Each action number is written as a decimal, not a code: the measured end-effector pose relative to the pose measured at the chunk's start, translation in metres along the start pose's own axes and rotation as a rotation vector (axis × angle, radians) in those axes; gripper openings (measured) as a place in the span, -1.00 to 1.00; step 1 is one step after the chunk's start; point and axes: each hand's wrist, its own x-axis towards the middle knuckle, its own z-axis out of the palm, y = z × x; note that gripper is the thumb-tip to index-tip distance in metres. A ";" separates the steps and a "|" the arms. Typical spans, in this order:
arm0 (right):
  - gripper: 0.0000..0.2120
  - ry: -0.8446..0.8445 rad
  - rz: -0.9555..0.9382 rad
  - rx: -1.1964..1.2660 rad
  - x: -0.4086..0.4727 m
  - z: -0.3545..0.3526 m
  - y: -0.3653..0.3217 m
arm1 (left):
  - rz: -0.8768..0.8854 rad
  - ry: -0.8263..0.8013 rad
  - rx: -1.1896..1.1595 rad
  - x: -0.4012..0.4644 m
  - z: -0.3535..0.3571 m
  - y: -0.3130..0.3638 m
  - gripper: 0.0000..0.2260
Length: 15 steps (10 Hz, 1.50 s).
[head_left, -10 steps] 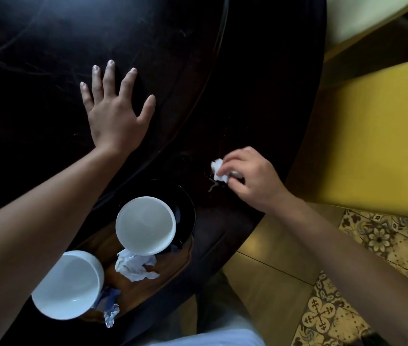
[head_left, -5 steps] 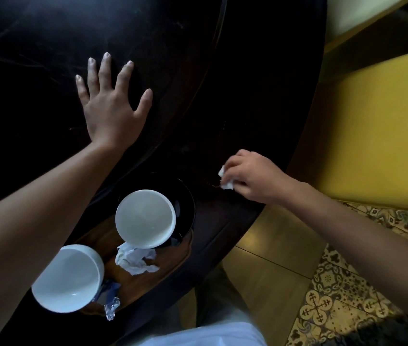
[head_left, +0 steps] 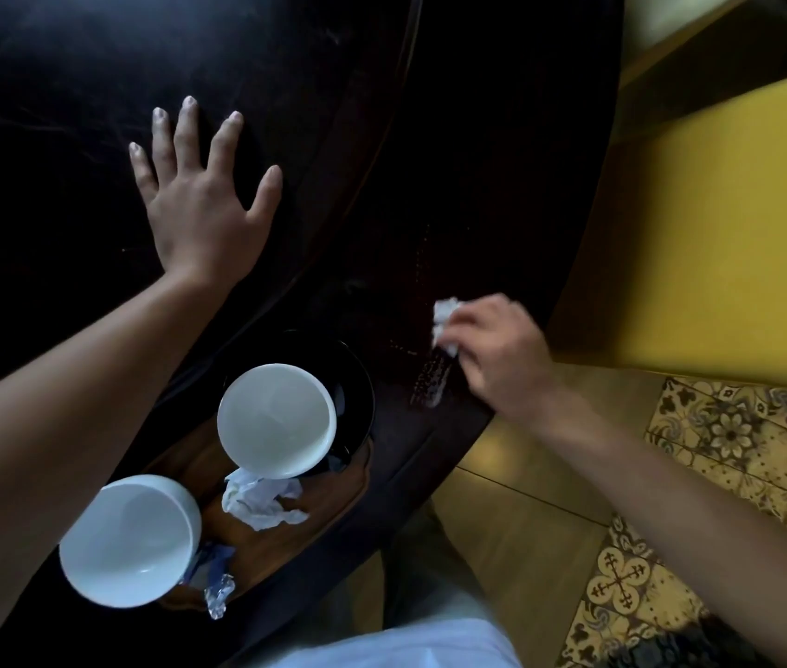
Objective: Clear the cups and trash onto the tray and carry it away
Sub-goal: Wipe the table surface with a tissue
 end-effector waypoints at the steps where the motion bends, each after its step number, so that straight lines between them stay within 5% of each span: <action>1: -0.79 0.075 0.118 0.028 0.043 -0.020 0.032 | -0.002 0.003 -0.002 0.000 -0.002 0.001 -0.40; 3: -0.74 0.301 0.298 0.125 0.054 -0.043 0.046 | -0.006 0.004 -0.008 0.000 -0.002 0.002 -0.39; 4: -0.72 0.248 0.425 0.057 0.034 -0.026 0.050 | -0.008 0.005 -0.009 0.000 -0.004 0.002 -0.39; 6: -0.76 0.026 0.233 0.116 0.000 0.003 -0.004 | -0.005 -0.004 -0.001 0.001 -0.003 0.003 -0.39; 7: -0.78 0.093 0.386 0.381 0.002 -0.016 -0.009 | -0.011 0.001 0.002 0.001 -0.003 0.002 -0.40; 8: -0.77 -0.080 0.513 0.851 -0.012 -0.037 -0.022 | -0.009 -0.002 0.004 0.002 -0.002 0.002 -0.39; 9: -0.83 -0.265 0.476 0.819 -0.034 -0.024 -0.042 | -0.010 0.002 0.003 0.002 -0.002 0.002 -0.40; 11: -0.77 0.125 0.404 0.208 -0.035 0.005 -0.026 | -0.005 -0.009 0.006 0.000 -0.002 0.001 -0.40; 12: -0.81 0.202 0.341 0.117 -0.042 0.001 -0.031 | -0.004 -0.011 0.008 -0.001 -0.003 0.000 -0.40; 13: -0.72 0.018 0.210 0.008 -0.058 0.009 -0.048 | -0.004 -0.011 0.006 -0.001 -0.004 -0.001 -0.40; 15: -0.79 0.002 0.102 0.041 -0.076 0.028 -0.058 | -0.001 -0.012 0.010 -0.001 -0.003 -0.001 -0.40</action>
